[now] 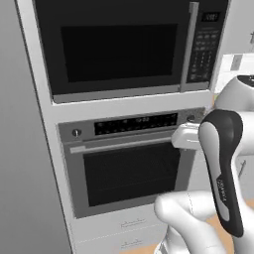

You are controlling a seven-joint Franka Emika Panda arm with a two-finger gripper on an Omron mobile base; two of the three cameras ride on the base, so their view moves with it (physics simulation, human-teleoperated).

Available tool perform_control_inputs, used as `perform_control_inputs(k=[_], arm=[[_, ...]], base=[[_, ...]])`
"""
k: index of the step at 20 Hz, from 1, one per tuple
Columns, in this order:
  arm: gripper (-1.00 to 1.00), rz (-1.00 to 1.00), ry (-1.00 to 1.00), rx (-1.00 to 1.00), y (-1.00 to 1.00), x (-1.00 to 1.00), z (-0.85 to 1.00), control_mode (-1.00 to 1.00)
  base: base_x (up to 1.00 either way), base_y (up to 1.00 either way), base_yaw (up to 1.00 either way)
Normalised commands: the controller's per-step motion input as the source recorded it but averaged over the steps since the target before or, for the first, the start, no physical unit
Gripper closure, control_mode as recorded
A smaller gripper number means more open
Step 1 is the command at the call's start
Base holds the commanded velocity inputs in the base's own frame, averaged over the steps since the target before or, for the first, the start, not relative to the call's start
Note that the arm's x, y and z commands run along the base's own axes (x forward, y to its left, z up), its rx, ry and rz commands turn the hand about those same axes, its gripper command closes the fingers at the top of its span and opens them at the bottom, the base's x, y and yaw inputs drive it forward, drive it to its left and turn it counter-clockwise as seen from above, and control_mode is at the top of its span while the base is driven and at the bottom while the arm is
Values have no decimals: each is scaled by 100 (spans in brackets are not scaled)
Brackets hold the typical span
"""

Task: Take the meat container that has the fish and place it on the second highest rack of the freezer. Then take the vegetable container that has the cucumber and tomato and place it on the highest rack of the freezer.

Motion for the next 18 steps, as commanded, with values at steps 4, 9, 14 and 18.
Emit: perform_control_inputs(k=[4, 9, 14, 18], arm=[[-100, 0, 0, 0, 0, 0, 0, 100], [-100, 0, 0, 0, 0, 0, 0, 100], [-100, 0, 0, 0, 0, 0, 0, 100], [-100, 0, 0, 0, 0, 0, 0, 100]], base=[[21, -100, 0], [34, -100, 0], [64, -100, 0], [76, -75, 0]])
